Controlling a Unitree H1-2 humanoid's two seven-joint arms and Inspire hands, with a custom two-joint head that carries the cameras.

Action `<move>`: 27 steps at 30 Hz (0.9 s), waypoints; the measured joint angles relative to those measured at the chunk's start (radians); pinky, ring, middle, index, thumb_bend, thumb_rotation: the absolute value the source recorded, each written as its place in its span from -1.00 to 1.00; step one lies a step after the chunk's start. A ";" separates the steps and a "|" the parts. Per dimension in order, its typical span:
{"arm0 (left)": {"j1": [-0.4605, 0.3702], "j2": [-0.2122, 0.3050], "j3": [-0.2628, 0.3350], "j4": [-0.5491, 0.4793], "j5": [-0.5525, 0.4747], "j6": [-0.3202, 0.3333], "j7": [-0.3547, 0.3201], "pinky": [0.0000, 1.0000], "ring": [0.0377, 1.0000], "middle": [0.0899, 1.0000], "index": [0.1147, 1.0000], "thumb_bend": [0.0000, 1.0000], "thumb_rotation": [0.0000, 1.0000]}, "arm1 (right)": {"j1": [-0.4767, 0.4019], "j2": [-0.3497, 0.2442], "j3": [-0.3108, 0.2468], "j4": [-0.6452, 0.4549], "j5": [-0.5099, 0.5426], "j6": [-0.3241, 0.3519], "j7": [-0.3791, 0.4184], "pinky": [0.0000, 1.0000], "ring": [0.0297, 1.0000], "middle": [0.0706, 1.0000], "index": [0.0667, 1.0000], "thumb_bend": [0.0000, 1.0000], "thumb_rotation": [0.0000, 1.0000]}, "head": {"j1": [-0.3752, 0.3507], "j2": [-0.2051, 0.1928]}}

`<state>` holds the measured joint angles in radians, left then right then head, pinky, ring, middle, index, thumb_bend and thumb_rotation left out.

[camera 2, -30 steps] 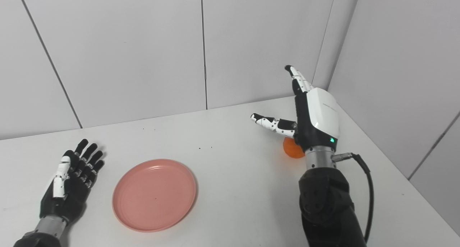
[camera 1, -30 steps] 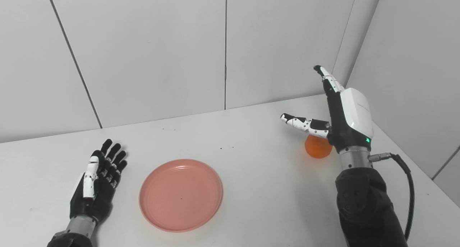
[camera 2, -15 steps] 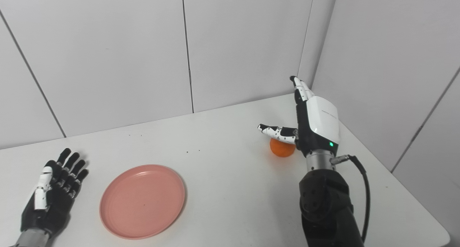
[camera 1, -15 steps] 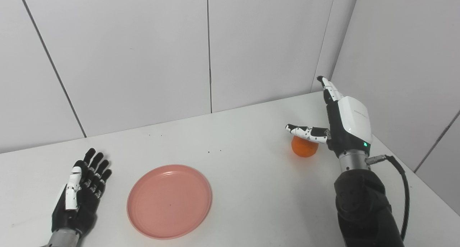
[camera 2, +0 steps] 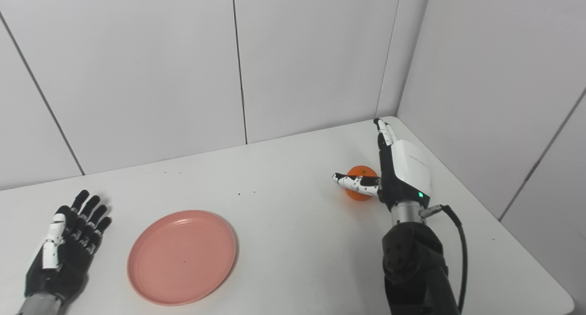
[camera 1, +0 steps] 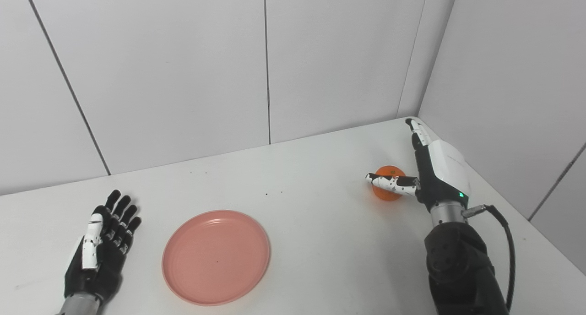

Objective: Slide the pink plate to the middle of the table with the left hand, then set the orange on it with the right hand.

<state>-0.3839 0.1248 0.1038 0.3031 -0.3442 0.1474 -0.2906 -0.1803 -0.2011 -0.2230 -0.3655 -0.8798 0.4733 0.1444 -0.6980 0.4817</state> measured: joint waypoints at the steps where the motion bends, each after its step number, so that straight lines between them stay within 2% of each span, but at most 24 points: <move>1: 0.001 0.000 0.000 -0.002 0.000 0.003 0.000 1.00 1.00 1.00 1.00 -0.37 1.00 | 0.000 0.000 0.000 0.006 0.001 0.000 0.000 0.49 0.77 0.91 0.90 0.86 -0.22 | 0.002 0.002; 27: 0.020 -0.001 0.001 -0.066 0.000 0.074 0.023 1.00 0.99 1.00 0.99 -0.41 1.00 | -0.057 -0.037 0.021 0.187 0.041 0.000 -0.027 0.40 0.70 0.84 0.84 0.90 -0.28 | 0.008 0.021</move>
<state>-0.3644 0.1240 0.1047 0.2372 -0.3440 0.2214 -0.2676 -0.2376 -0.2381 -0.2020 -0.1781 -0.8386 0.4734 0.1170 -0.6903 0.5031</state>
